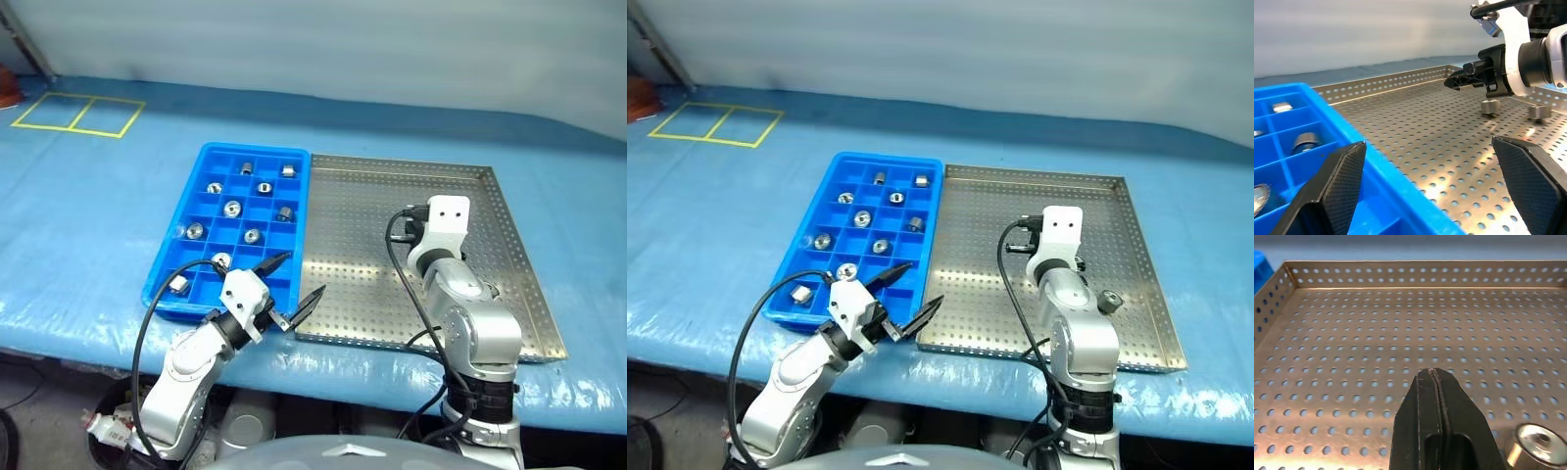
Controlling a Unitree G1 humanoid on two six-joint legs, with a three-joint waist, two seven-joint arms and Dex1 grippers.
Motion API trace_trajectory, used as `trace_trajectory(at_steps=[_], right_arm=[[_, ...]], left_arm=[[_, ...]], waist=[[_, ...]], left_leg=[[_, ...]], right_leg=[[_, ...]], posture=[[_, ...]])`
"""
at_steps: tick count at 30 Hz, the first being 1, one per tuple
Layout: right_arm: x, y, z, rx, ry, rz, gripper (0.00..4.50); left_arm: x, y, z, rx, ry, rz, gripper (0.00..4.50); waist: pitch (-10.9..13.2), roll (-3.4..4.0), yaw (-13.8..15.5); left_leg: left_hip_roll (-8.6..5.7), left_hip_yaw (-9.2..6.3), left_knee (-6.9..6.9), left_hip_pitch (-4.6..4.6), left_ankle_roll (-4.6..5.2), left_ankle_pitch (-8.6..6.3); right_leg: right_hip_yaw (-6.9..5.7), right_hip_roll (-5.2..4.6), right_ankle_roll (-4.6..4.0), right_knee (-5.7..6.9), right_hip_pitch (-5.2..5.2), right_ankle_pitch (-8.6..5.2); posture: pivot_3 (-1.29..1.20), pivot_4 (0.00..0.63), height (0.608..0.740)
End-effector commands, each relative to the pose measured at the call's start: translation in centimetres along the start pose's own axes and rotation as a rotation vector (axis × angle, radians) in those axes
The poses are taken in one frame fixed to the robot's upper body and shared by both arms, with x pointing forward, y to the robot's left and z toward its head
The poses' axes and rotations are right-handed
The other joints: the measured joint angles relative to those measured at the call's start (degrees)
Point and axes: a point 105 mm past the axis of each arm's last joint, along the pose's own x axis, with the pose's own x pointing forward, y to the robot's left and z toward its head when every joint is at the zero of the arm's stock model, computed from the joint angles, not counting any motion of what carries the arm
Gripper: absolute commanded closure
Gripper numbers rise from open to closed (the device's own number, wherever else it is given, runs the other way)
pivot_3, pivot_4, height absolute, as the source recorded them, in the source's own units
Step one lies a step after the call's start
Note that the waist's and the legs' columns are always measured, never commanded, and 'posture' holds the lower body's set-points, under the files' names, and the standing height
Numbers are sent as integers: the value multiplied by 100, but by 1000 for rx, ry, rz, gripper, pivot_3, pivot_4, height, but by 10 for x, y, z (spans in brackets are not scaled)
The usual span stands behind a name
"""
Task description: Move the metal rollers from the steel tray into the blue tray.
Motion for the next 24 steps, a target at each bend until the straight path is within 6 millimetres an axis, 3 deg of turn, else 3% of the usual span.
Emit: trace_trajectory(at_steps=[1,7,8,11,16,22,24], right_arm=[[-9,5,13,18,-50,33,4475],[0,-10,9,48,-39,-68,4475],[2,-11,8,51,-37,-84,4308],[7,-11,5,74,-33,-100,3629],[12,-12,0,85,-24,-137,1909],[13,-15,-5,107,-13,-173,10],[13,-16,-6,110,-14,-184,10]], left_arm=[[0,-6,20,8,-50,-47,0],[10,-4,35,58,-57,-96,0],[13,-5,39,56,-58,-104,0],[20,-10,43,43,-43,-124,0],[34,-26,46,14,-16,-165,0],[38,-36,49,8,3,-219,0],[38,-38,50,8,8,-233,0]], waist=[[1,1,-109],[1,2,-203],[1,2,-203],[1,2,-210],[1,1,-211],[1,2,-239],[1,2,-241]], left_leg=[[0,-7,-1,1,0,0],[2,-15,2,18,-3,6],[2,-15,2,19,-4,8],[-2,-13,3,22,-4,10],[-8,-12,0,20,-4,10],[-4,-14,0,22,-4,10],[-4,-14,0,23,-4,10]], right_leg=[[-3,1,-2,4,1,-2],[-1,6,-6,19,9,-18],[0,6,-17,20,10,-24],[10,2,-12,19,12,-20],[18,-2,18,13,10,-1],[17,3,15,17,9,-4],[18,3,14,19,9,-4]], posture=[[228,150,740],[247,150,740],[247,150,740],[242,150,740],[231,150,740],[223,150,740],[223,150,740]])
